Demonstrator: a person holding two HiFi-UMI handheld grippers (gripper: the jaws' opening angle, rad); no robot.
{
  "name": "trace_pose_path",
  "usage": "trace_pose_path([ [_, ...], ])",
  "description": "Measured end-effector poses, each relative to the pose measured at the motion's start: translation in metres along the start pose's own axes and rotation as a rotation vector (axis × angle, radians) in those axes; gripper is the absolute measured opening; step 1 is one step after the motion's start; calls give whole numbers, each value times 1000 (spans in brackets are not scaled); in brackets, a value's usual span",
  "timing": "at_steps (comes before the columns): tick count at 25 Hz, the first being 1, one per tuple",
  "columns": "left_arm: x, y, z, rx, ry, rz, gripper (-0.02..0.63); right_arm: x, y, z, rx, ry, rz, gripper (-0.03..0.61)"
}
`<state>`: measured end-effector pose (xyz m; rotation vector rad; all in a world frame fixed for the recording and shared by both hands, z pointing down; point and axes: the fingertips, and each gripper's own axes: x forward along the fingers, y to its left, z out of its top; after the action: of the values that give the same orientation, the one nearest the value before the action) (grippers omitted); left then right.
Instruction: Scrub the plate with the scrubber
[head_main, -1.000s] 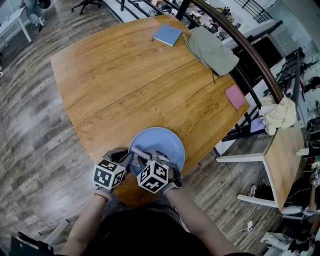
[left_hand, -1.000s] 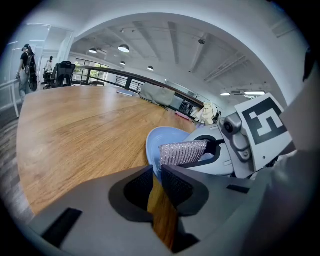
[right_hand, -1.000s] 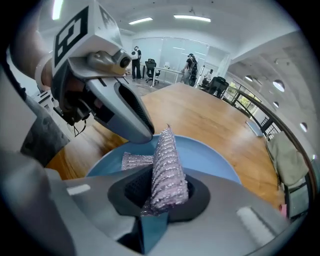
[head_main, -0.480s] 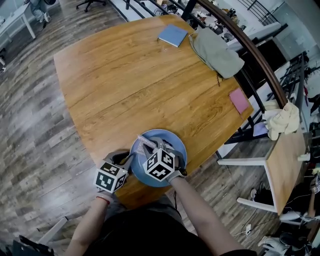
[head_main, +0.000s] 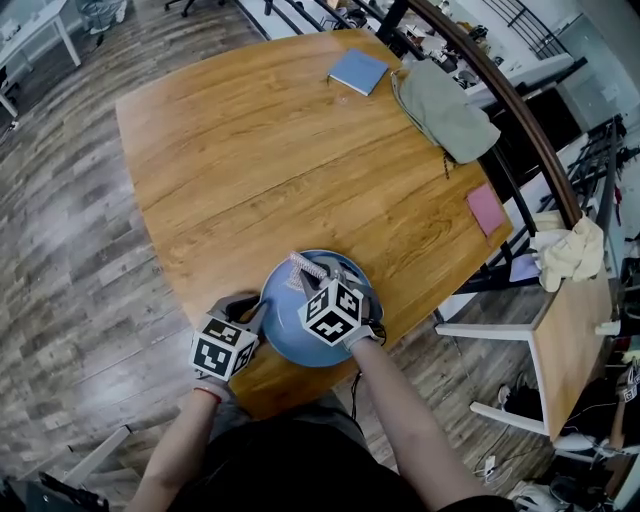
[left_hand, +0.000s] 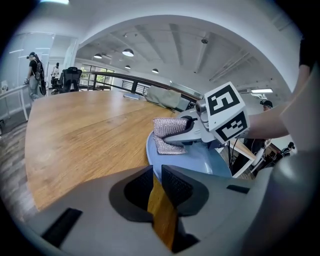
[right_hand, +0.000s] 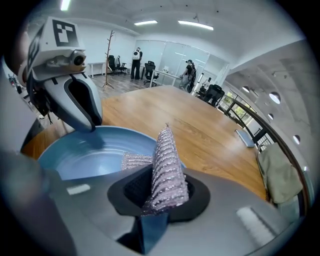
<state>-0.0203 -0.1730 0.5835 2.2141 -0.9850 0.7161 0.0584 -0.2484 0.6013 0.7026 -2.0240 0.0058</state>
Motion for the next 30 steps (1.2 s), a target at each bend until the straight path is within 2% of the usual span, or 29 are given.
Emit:
trace_pose_path([
  [9,-2,3,0,-2,5,1,50,-13,-33,-35,77,73,-92,71],
  [17,-2,2,-1,-2,9,4,50,-32,-38,-62,164,115,-149,69],
  [24,-1,-1,-1,9,16,-2,51,-58,-22,-90,245,145,-149,69],
  [30,-4,0,-2,17,14,1,51,-74,10,-96,316,140,-128,69],
])
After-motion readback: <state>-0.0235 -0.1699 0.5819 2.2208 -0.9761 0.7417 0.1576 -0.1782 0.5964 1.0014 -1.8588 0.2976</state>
